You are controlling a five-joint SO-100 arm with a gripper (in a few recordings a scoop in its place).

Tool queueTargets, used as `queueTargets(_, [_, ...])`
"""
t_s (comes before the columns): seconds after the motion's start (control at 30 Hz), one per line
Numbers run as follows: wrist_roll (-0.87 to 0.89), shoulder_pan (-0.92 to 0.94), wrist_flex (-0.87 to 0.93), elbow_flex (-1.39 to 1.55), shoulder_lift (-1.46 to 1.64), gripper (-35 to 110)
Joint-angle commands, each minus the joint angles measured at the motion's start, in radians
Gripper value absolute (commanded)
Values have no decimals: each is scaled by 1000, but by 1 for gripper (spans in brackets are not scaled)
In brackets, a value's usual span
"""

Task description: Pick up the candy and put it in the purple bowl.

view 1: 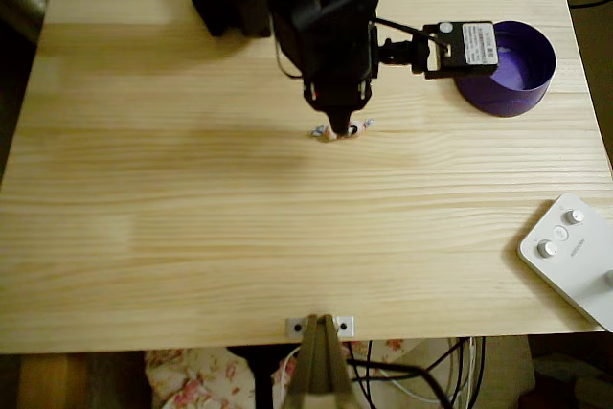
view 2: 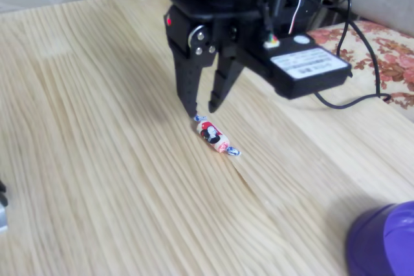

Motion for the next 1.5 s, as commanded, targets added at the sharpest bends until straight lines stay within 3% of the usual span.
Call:
queueTargets(0.0, [32, -41, -8, 20, 64, 13])
queueTargets(1.1, [115, -49, -230, 164, -34, 19])
queueTargets(1.3, [143, -58, -242, 163, -58, 4])
queueTargets(1.47, [158, -55, -235, 152, -69, 0])
